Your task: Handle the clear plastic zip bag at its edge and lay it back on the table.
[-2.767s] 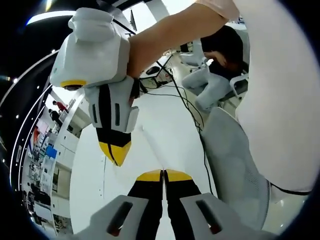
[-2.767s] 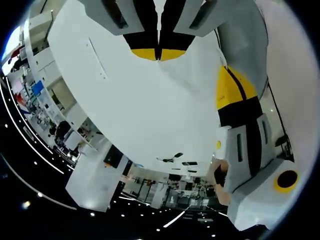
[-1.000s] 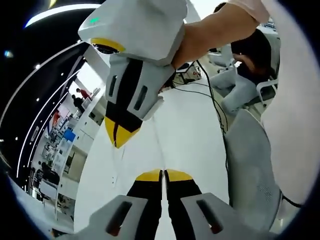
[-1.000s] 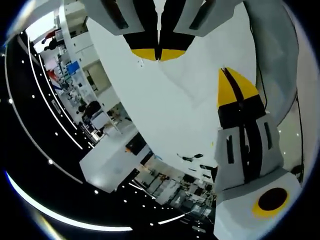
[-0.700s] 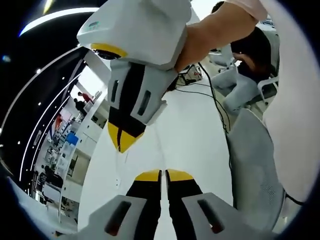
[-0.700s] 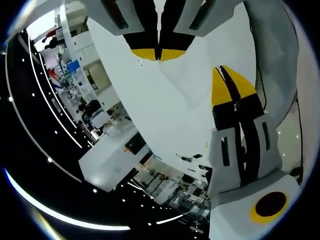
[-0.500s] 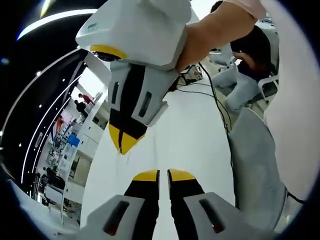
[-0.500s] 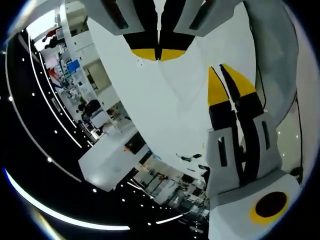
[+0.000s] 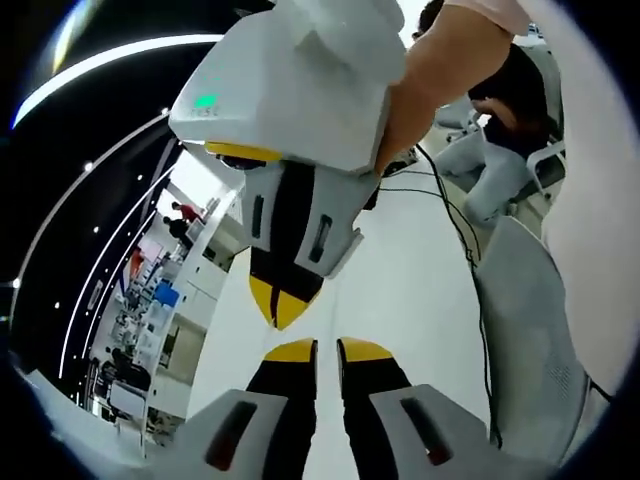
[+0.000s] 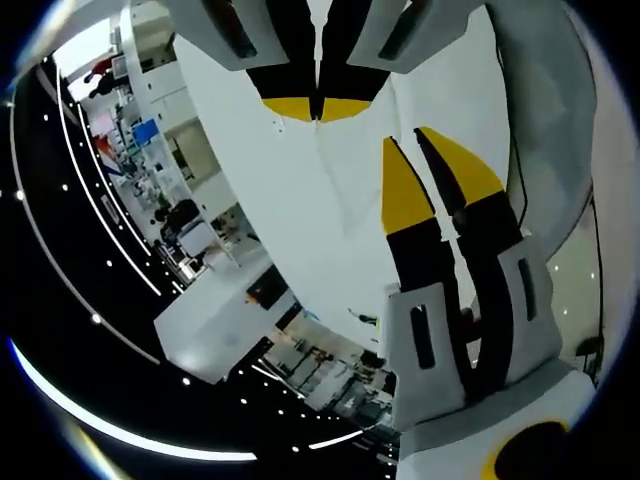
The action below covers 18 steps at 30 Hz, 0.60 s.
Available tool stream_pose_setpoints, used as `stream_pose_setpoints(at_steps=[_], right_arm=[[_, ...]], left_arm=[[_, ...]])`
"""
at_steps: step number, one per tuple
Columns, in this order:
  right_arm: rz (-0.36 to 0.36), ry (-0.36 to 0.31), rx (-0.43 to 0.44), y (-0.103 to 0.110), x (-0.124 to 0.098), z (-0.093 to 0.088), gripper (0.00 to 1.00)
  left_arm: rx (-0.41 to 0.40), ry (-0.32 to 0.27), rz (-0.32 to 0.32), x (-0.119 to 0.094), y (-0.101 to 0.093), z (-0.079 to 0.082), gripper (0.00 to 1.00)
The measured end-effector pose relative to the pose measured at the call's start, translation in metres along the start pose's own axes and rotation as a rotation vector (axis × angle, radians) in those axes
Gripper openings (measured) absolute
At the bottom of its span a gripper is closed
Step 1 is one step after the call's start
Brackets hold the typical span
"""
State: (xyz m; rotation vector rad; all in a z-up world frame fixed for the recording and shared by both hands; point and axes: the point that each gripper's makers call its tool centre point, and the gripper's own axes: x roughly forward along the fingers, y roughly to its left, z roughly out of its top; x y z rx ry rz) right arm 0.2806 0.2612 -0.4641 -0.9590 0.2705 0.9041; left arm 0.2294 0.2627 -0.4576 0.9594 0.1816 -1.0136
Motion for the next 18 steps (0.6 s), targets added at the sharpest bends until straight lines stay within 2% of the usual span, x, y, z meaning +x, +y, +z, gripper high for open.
stream_pose_setpoints(at_steps=[3, 11, 18], right_arm=[[0.006, 0.000, 0.001, 0.001, 0.000, 0.000, 0.00], [0.029, -0.012, 0.012, 0.006, 0.000, 0.005, 0.00], [0.047, -0.023, 0.022, 0.010, -0.002, 0.010, 0.00]], left_arm=[[0.024, 0.024, 0.001, 0.005, -0.001, -0.006, 0.13], [0.121, 0.079, 0.002, 0.012, -0.003, -0.015, 0.10], [0.171, 0.098, -0.027, 0.016, -0.008, -0.021, 0.00]])
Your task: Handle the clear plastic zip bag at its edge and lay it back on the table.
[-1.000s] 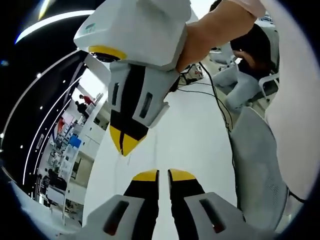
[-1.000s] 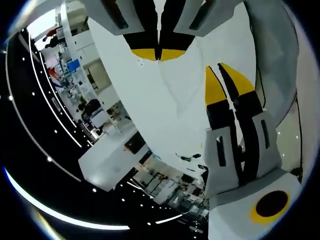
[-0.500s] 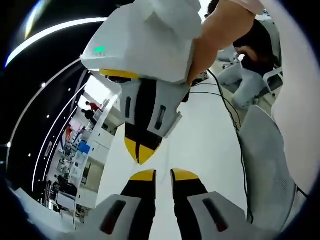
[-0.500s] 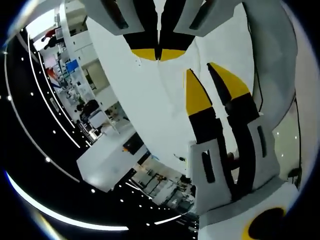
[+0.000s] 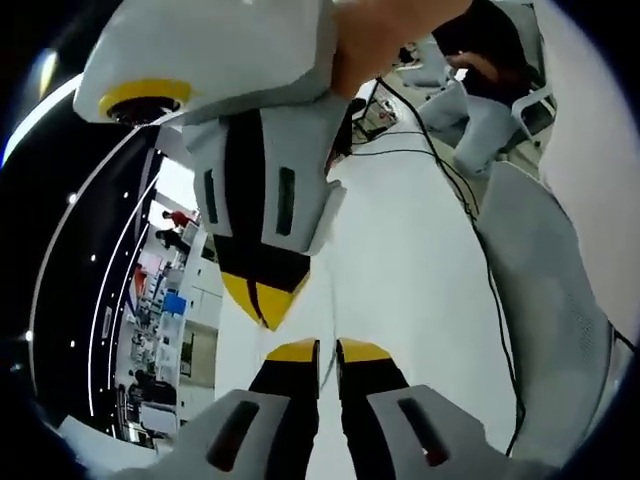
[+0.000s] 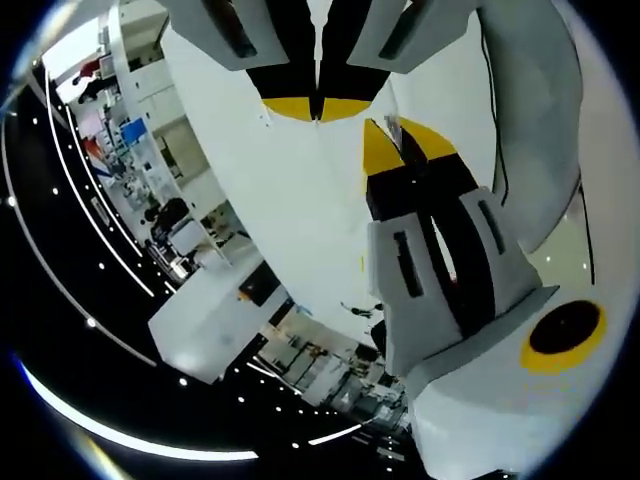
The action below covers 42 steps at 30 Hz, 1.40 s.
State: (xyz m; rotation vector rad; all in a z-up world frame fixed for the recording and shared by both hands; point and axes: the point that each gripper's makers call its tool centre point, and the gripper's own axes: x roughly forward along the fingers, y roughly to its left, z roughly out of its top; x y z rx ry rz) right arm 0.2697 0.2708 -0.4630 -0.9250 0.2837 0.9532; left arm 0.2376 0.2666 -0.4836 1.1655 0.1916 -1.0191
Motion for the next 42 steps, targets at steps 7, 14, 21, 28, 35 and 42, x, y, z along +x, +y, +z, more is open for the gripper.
stream_pose_setpoints(at_steps=[7, 14, 21, 28, 35, 42], right_arm=[[-0.005, 0.005, 0.002, -0.003, 0.001, -0.002, 0.00], [-0.028, 0.014, 0.001, -0.011, 0.003, -0.006, 0.00], [-0.045, 0.022, 0.003, -0.017, 0.005, -0.010, 0.00], [-0.047, 0.032, 0.013, -0.020, 0.007, -0.015, 0.00], [-0.035, 0.038, 0.032, -0.018, 0.013, -0.019, 0.00], [-0.026, 0.045, 0.002, -0.013, 0.017, -0.019, 0.00]], left_arm=[[0.000, -0.003, -0.026, 0.001, -0.007, -0.001, 0.00], [-0.039, -0.024, -0.088, 0.001, -0.021, 0.000, 0.00], [-0.062, -0.030, -0.119, 0.002, -0.027, 0.000, 0.00], [-0.119, -0.058, -0.172, 0.001, -0.037, 0.003, 0.00], [-0.138, -0.062, -0.193, 0.002, -0.044, 0.003, 0.00], [-0.174, -0.074, -0.154, 0.001, -0.037, 0.000, 0.00]])
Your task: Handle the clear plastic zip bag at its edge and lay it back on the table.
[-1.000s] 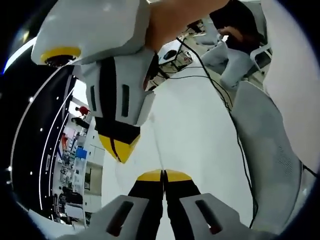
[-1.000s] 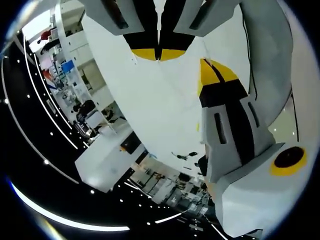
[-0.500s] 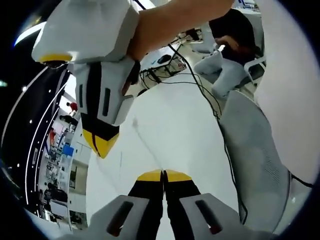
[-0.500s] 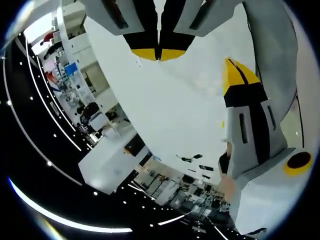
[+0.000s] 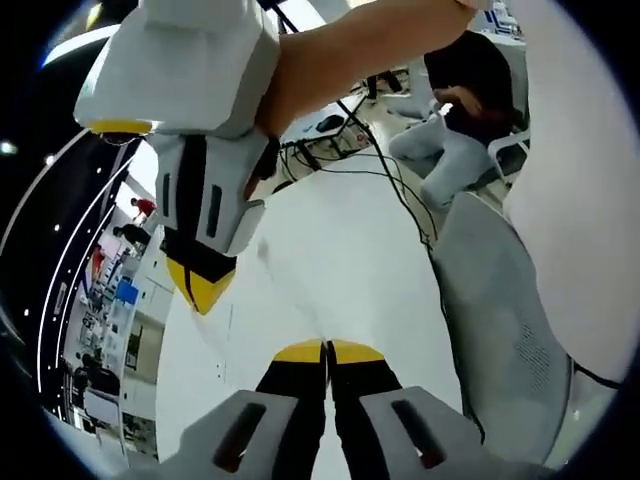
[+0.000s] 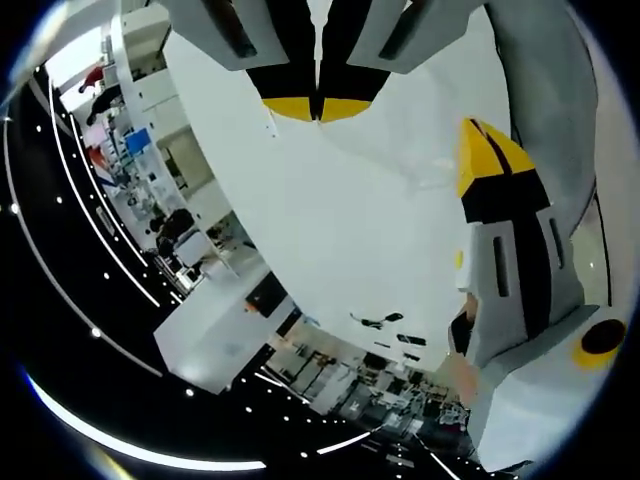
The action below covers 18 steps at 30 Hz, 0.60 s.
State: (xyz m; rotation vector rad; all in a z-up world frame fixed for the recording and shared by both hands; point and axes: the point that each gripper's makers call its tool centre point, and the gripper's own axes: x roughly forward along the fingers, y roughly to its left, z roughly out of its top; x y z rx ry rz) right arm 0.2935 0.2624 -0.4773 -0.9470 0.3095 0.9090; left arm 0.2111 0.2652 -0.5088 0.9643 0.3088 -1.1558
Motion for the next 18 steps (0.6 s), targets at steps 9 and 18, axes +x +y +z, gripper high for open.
stream_pose_setpoints(at_steps=[9, 18], right_arm=[[0.013, -0.004, -0.030, 0.004, 0.001, 0.005, 0.00], [0.010, 0.000, -0.048, 0.002, 0.001, 0.004, 0.00]], left_arm=[[-0.032, -0.022, 0.041, -0.003, 0.011, 0.001, 0.00], [-0.054, -0.047, 0.083, -0.009, 0.022, 0.002, 0.05]])
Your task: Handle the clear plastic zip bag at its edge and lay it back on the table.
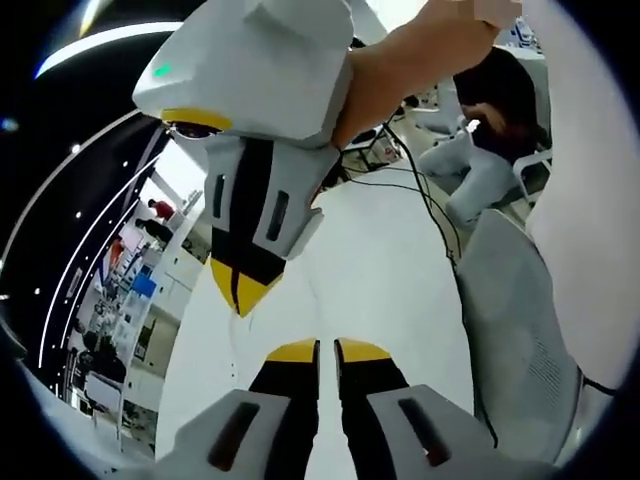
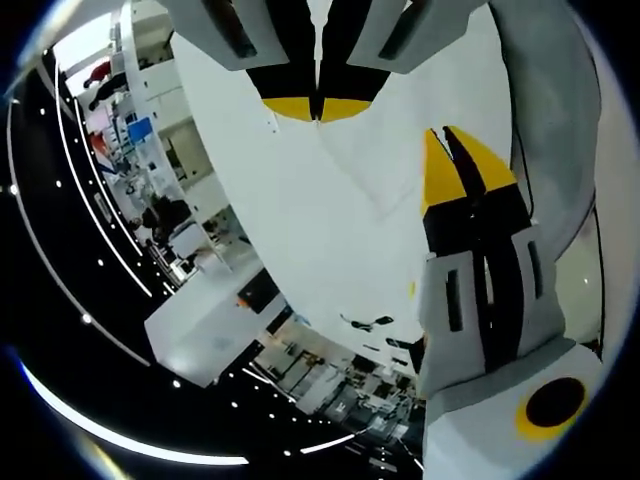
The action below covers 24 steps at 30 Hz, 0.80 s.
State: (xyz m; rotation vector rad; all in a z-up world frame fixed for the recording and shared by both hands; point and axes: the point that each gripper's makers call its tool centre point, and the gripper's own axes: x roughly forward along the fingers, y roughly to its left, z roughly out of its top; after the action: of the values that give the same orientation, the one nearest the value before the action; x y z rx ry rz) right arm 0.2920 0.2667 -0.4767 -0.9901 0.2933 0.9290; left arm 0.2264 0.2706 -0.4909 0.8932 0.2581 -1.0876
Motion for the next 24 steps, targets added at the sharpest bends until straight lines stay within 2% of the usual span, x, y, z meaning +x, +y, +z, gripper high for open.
stream_pose_setpoints(at_steps=[7, 17, 24], right_arm=[[-0.004, 0.009, -0.007, -0.003, 0.002, -0.004, 0.00], [-0.003, 0.020, -0.007, -0.007, 0.006, -0.009, 0.00], [-0.015, 0.027, -0.009, -0.016, 0.011, -0.016, 0.00]], left_arm=[[-0.008, -0.013, 0.034, -0.005, 0.007, 0.001, 0.05], [-0.026, -0.018, 0.042, -0.011, 0.005, -0.002, 0.04], [-0.088, -0.023, 0.054, -0.015, 0.009, -0.010, 0.05]])
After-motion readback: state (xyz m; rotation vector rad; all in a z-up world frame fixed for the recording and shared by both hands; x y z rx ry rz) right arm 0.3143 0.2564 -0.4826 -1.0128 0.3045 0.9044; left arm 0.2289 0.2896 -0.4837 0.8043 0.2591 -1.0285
